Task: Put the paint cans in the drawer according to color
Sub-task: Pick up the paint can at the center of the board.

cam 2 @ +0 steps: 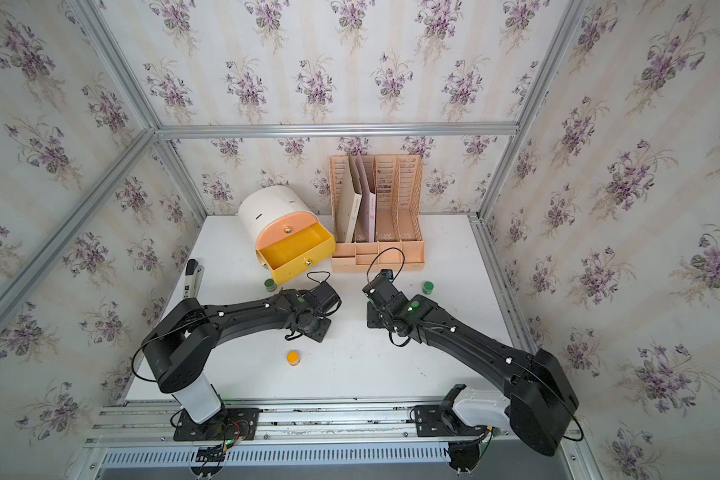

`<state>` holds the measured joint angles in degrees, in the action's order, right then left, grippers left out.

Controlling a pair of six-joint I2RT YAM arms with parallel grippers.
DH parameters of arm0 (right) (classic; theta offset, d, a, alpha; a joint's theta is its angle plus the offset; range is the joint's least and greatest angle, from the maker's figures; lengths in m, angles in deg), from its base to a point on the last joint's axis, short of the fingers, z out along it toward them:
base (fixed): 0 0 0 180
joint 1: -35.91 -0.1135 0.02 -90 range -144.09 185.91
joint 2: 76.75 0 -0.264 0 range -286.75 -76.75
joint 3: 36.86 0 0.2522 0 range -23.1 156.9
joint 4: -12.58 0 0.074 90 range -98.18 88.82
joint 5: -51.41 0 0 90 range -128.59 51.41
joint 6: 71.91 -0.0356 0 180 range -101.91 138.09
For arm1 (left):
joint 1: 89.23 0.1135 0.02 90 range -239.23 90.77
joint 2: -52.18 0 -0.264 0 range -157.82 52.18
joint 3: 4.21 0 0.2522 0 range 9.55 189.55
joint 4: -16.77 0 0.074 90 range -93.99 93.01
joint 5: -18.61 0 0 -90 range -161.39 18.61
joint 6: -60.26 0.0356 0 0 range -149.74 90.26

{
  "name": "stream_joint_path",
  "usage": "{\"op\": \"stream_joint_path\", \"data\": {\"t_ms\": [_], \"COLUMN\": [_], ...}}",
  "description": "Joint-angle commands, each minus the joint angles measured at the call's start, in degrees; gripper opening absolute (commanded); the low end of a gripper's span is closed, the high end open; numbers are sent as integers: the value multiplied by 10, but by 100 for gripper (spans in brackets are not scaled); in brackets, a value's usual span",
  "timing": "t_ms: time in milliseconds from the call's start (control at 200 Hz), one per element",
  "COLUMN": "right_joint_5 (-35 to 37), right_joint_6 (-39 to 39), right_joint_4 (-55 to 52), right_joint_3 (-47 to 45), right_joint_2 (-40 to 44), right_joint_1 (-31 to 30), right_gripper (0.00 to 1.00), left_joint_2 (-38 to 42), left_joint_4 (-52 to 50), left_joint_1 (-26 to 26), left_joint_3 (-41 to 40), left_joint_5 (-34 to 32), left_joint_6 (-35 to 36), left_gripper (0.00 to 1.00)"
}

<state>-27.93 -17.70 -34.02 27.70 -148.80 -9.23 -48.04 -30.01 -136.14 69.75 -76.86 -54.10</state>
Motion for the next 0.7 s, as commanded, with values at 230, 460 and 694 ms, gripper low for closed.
{"op": "stream_joint_path", "data": {"t_ms": [230,460,694], "right_joint_5": [7,8,12], "right_joint_6": [10,15,21], "right_joint_4": [-4,-10,-15], "right_joint_3": [3,10,18], "right_joint_2": [11,16,27], "right_joint_1": [5,9,9], "right_gripper": [51,51,51], "left_joint_2": [34,72,87], "left_joint_4": [-35,-134,-242], "left_joint_1": [-1,0,2], "left_joint_3": [22,104,253], "left_joint_5": [6,5,-25], "left_joint_6": [16,45,96], "left_gripper": [29,28,28]}}
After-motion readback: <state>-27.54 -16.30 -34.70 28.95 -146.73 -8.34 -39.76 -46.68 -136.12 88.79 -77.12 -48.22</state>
